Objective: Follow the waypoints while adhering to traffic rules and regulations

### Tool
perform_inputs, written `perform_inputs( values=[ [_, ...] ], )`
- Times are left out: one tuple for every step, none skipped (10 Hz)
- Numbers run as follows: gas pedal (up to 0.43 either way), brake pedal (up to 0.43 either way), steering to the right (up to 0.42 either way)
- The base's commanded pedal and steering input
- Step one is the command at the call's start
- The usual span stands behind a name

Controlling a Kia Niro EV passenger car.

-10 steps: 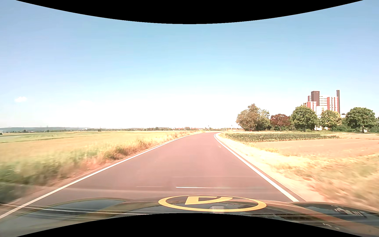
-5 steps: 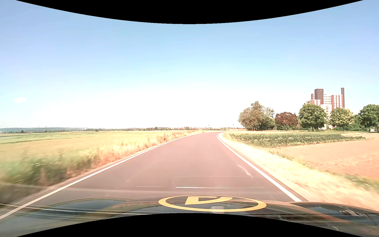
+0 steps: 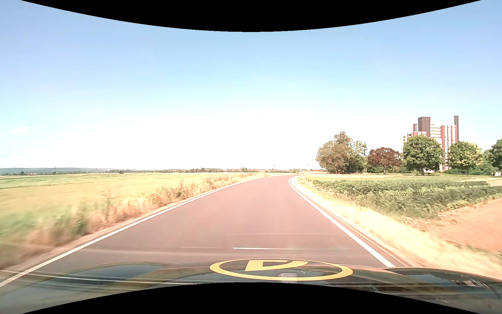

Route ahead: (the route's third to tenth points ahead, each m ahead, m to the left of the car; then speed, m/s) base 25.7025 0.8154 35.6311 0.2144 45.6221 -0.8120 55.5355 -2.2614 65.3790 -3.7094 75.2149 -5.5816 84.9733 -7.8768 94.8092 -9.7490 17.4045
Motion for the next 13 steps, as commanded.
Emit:
perform_inputs(
  values=[
    [0.059, 0.000, 0.015],
    [0.059, 0.000, 0.015],
    [0.059, 0.000, 0.016],
    [0.059, 0.000, 0.015],
    [0.059, 0.000, 0.011],
    [0.059, 0.000, 0.010],
    [0.067, 0.000, 0.010],
    [0.067, 0.000, 0.010],
    [0.067, 0.000, 0.010],
    [0.067, 0.000, 0.010],
    [0.087, 0.000, 0.010],
    [0.110, 0.000, 0.010],
    [0.110, 0.000, 0.010]
  ],
)
